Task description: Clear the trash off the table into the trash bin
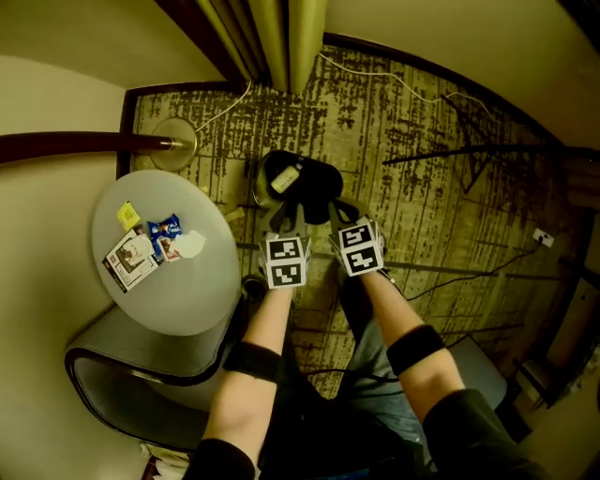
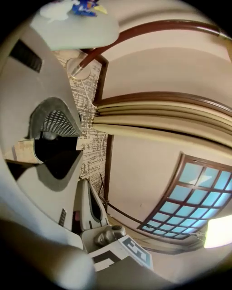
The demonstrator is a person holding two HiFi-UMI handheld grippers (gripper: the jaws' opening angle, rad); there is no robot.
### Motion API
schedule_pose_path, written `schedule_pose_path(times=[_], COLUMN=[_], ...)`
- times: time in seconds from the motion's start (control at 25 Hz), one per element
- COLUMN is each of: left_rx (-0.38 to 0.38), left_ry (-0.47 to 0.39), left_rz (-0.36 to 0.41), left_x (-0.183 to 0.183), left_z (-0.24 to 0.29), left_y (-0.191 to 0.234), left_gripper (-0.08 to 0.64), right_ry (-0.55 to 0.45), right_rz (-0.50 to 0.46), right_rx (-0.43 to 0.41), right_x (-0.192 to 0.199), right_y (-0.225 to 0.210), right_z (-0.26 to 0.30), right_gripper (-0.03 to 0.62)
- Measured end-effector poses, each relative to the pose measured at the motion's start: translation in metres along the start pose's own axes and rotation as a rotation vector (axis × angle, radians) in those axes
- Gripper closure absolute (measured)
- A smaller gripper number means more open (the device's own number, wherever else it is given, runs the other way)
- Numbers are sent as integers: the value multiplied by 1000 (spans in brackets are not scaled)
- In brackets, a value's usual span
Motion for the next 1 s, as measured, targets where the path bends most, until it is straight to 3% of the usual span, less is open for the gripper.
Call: schedule_pose_path(times=[0.12,0.48,0.76,1.0], left_rx=[-18,-136,-325,-454], left_ry=[-50,-164,-272,-313], left_rz=[20,-17,-120,-207], left_x=[-32,-84,-80,-35], left_z=[-59,-222,-340,-423], left_y=[-7,5,58,94], left_gripper=[553,560,560,560], right_ry=[-30,-148,-226,-243], right_rz=[-16,-172,-337,-495], right_rx=[-7,-64,-195,-333], right_x=[-33,-124,-195,-205], right_y=[19,77,158,257], right_z=[-45,-154,-191,-209], right_gripper=[592,592,591,592])
Point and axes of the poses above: the fingertips, and each gripper's own axes: z forward along the fingers, y to its left, x out of its underside, the point moved 7 cm from there along -z, backward along the fingers, and after that the axes turned 5 degrees about y, right-handed, at the moved point
